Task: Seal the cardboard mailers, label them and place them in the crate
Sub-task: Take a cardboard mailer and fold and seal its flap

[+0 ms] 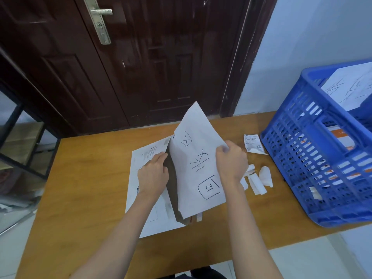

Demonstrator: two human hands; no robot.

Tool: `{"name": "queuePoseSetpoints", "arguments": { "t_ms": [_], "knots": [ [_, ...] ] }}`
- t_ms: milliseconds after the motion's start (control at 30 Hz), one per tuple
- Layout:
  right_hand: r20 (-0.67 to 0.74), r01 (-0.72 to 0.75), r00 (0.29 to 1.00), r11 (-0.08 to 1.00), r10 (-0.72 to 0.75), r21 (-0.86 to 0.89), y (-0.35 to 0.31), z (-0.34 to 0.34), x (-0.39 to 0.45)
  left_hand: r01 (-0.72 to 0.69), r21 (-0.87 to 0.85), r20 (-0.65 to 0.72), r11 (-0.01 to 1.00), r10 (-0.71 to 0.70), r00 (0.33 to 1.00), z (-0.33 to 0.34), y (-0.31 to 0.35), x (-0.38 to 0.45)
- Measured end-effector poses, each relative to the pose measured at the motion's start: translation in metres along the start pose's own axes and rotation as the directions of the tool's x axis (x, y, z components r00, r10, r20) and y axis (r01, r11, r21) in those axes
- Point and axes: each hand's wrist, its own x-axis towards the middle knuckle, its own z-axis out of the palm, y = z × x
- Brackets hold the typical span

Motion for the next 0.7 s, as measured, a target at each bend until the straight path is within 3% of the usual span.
{"name": "queuePoseSetpoints", "arguments": {
  "t_ms": [233,467,700],
  "knots": [
    [0.063,0.049,0.997,0.999,-0.049,0.001,0.001,0.01,-0.006,0.043,-0.042,-0.037,0.998,-0.045,0.998,-0.006,0.002,0.003],
    [0.415,-0.046,0.91,0.996,0.012,0.071,0.009,0.021,-0.006,0.069,-0.066,-0.037,0.995,-0.071,0.997,-0.007,0.006,0.01],
    [0.45,-0.147,0.89,0.982,0.08,0.117,0.006,0.028,-0.004,0.106,-0.107,-0.039,0.989,-0.11,0.993,-0.012,0.01,0.016]
  ]
}}
